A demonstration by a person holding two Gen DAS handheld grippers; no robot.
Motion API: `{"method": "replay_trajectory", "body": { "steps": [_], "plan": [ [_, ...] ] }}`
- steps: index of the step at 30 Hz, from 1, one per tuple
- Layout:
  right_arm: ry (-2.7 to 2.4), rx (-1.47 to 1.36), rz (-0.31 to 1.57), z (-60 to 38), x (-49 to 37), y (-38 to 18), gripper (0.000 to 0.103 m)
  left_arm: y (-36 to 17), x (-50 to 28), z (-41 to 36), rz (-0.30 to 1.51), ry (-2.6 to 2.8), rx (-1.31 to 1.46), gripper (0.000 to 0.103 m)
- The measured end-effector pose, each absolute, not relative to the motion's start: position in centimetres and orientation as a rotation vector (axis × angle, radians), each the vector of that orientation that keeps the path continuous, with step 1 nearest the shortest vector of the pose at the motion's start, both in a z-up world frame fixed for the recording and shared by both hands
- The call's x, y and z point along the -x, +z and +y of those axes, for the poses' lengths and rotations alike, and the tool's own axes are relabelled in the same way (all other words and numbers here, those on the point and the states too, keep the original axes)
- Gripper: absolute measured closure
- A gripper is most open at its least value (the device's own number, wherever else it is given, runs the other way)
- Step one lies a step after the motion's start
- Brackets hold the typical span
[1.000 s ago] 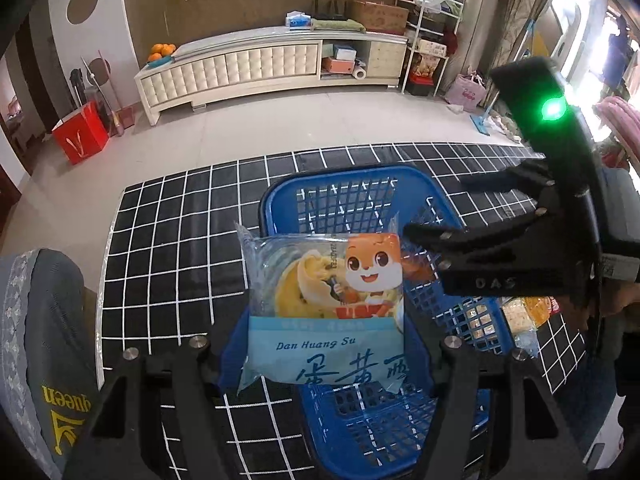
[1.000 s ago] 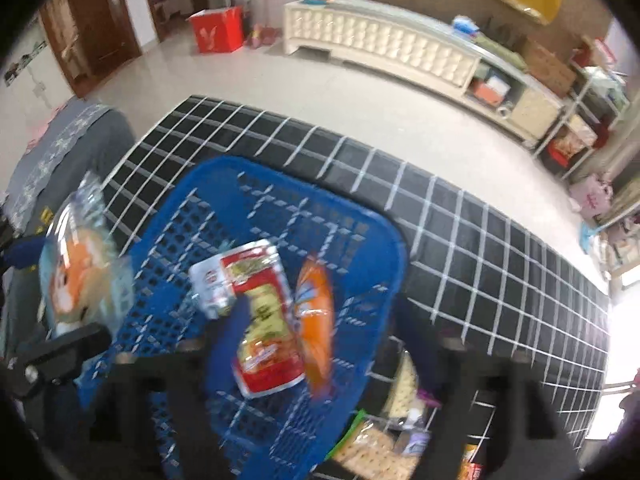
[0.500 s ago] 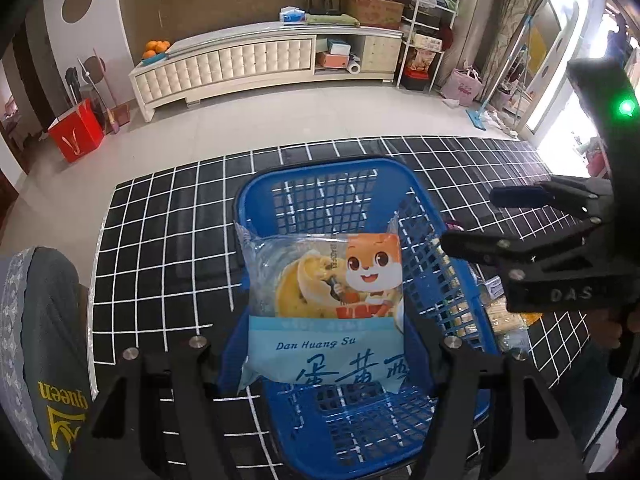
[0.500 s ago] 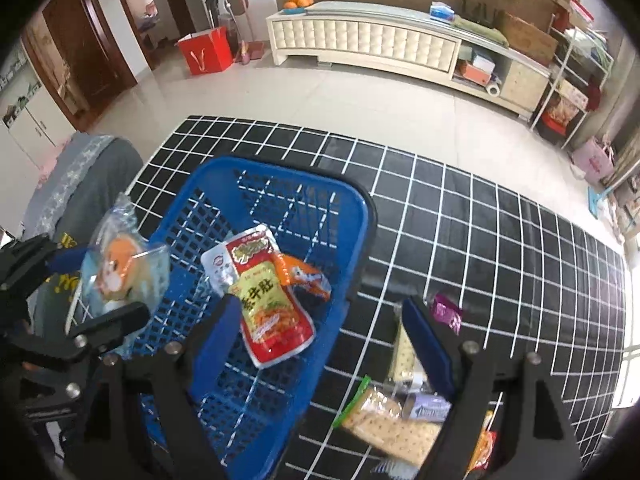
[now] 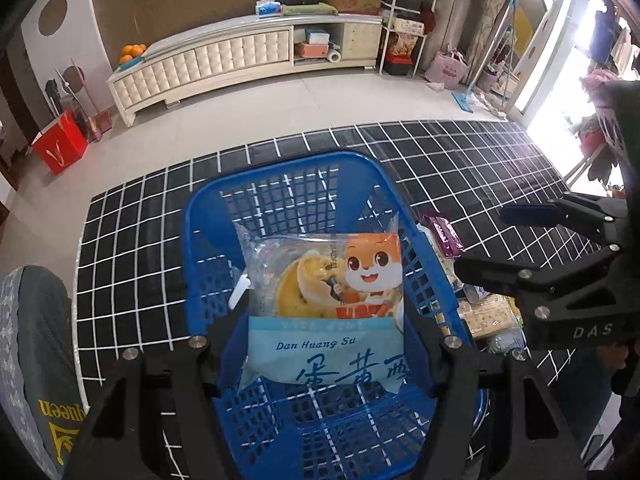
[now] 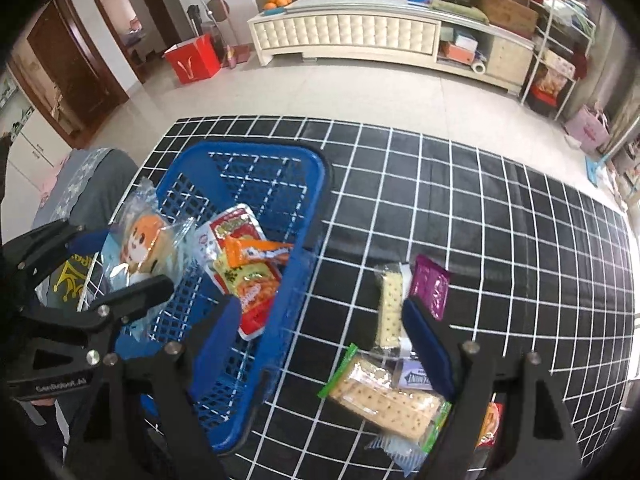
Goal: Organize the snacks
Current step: 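Lower the blue pastry bag into the basket and open the left tool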
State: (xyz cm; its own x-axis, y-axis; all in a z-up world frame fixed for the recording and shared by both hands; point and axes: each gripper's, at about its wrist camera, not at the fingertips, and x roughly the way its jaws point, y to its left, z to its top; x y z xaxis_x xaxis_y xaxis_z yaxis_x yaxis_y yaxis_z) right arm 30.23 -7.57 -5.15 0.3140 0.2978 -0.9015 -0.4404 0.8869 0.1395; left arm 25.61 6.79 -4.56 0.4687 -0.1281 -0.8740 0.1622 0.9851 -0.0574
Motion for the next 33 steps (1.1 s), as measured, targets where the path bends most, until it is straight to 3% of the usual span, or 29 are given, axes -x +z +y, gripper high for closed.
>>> {"method": "replay_trajectory", "body": {
  "steps": [12, 17, 33],
  "plan": [
    [0.506, 0.088, 1.216, -8.6, -31.7, -7.6, 0.017, -8.1, -30.2, 6.2, 1.154, -0.2, -0.028, 0.037],
    [0.499, 0.069, 1.194, -9.3, -31.9, -7.3, 0.017, -8.5, -31.6, 6.4, 1.148, -0.197, -0.041, 0.022],
    [0.495, 0.045, 1.174, -10.3, -29.7, -4.4, 0.017, -4.3, -25.7, 6.1, 1.071, -0.209, -0.022, 0.021]
  ]
}}
